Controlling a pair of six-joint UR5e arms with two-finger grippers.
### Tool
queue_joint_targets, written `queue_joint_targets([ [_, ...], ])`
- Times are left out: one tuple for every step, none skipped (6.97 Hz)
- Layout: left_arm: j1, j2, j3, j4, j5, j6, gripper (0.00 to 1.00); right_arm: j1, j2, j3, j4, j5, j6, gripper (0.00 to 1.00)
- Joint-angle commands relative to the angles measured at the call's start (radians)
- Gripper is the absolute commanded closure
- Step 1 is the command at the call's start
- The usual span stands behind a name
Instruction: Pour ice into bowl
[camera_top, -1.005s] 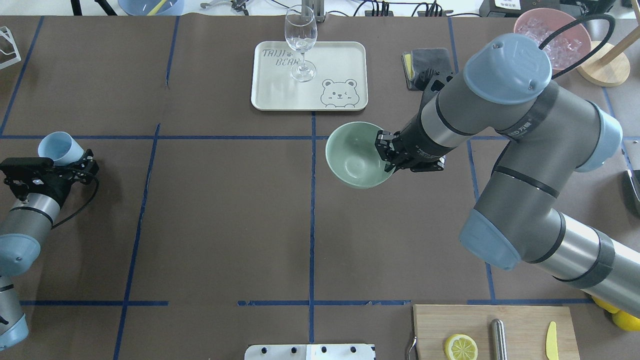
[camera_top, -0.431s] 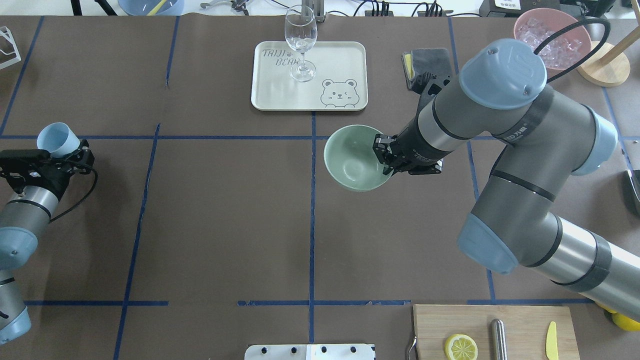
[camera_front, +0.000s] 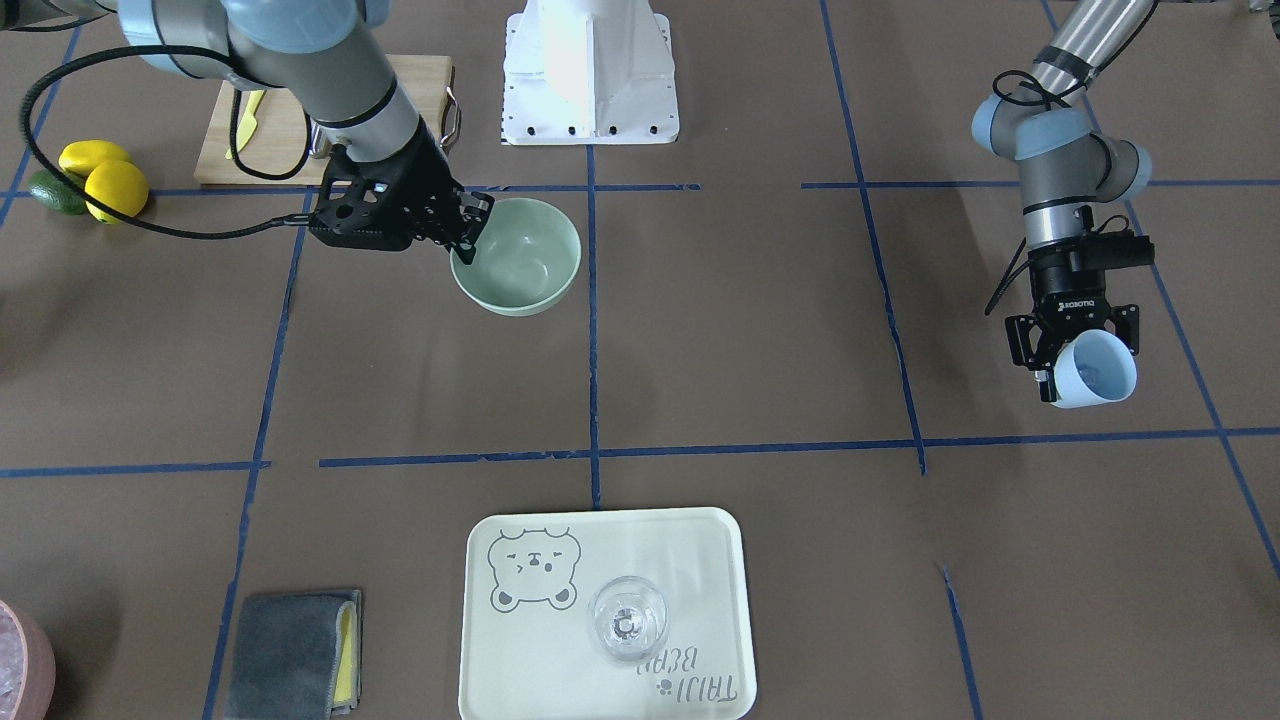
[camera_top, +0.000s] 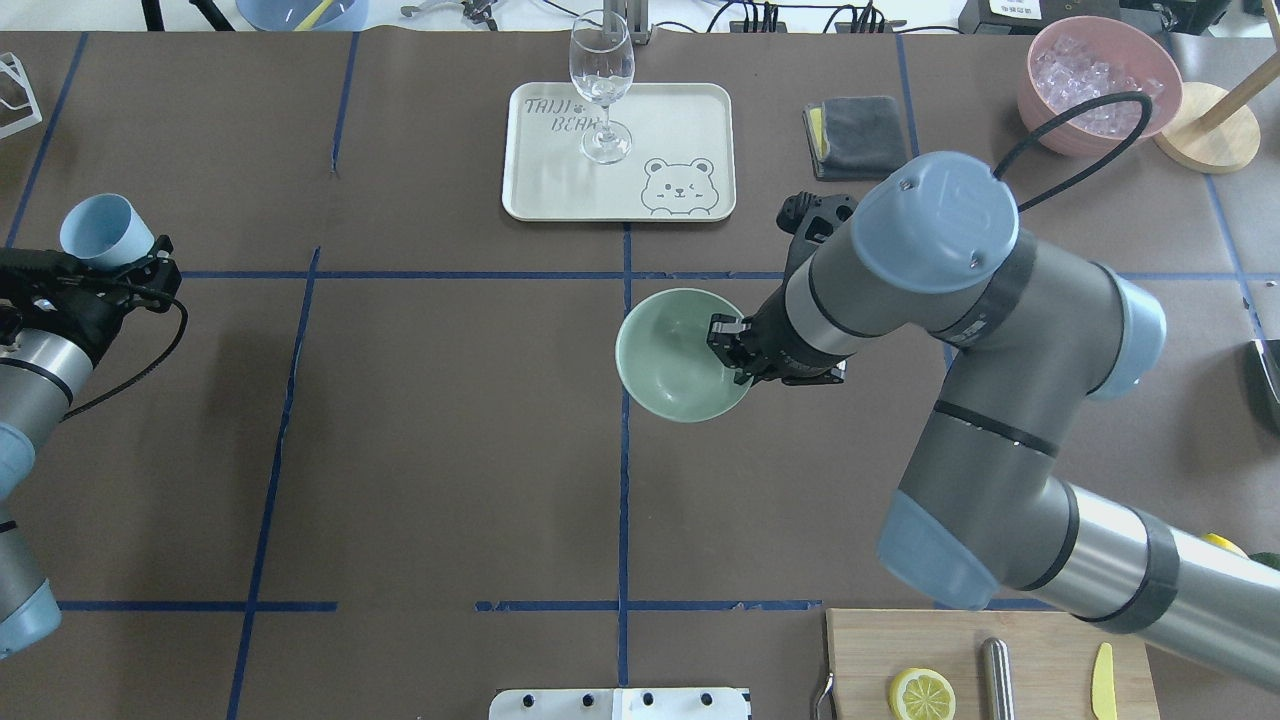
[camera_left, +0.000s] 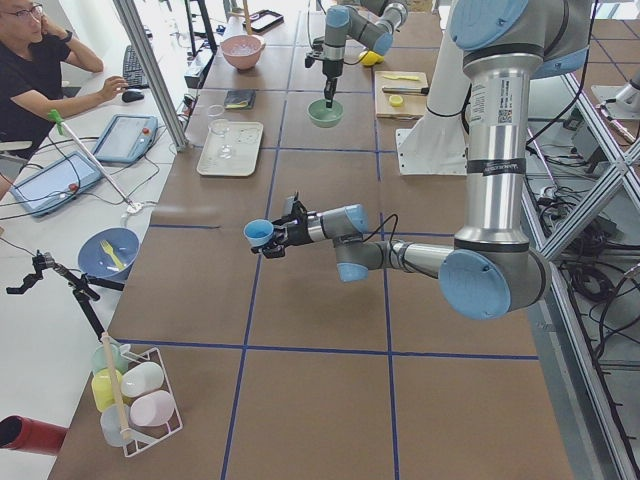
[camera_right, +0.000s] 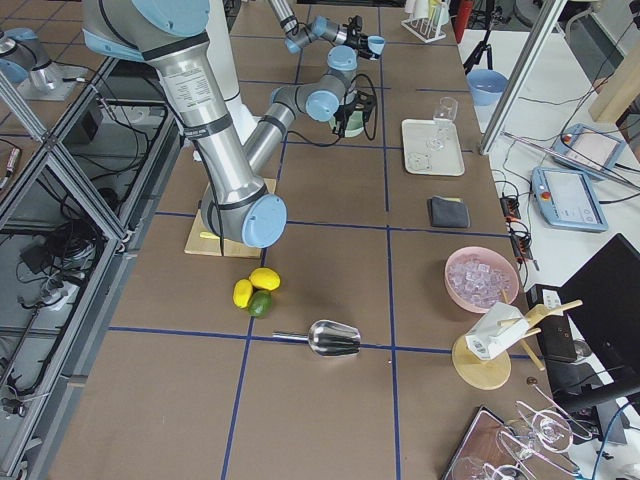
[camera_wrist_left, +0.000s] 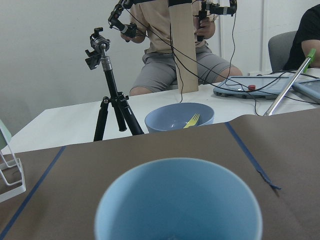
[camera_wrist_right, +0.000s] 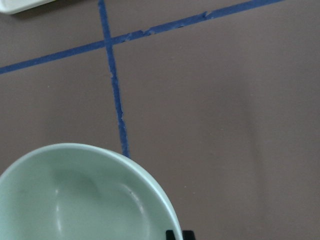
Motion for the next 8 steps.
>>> queue_joint_targets([
  [-0.004, -0.001, -0.027, 0.006, -0.004, 0.012, 1.00, -0.106, 0.184, -0.222, 0.007, -0.137, -0.001, 1.00],
  [-0.006, -0.001, -0.027, 0.006, -0.007, 0.018, 1.00, -0.106, 0.313, -0.412, 0.044, -0.145, -0.006, 1.00],
  [-0.006, -0.001, -0.027, 0.004, -0.007, 0.079, 1.00, -0.103, 0.335, -0.479, 0.120, -0.146, -0.005, 1.00],
  [-0.006, 0.000, -0.027, 0.004, -0.006, 0.187, 1.00, -0.100, 0.335, -0.483, 0.136, -0.147, -0.005, 1.00],
  [-0.004, -0.010, -0.027, 0.006, -0.001, 0.207, 1.00, -0.085, 0.337, -0.483, 0.139, -0.146, 0.005, 0.18],
  [-0.004, -0.009, -0.029, 0.006, -0.001, 0.210, 1.00, -0.074, 0.340, -0.483, 0.153, -0.146, 0.068, 0.04],
  [-0.004, -0.006, -0.029, 0.010, -0.001, 0.222, 1.00, -0.062, 0.340, -0.483, 0.167, -0.141, 0.081, 0.00],
  [-0.004, -0.010, -0.050, 0.026, 0.000, 0.296, 1.00, -0.031, 0.340, -0.475, 0.167, -0.098, 0.074, 0.00],
])
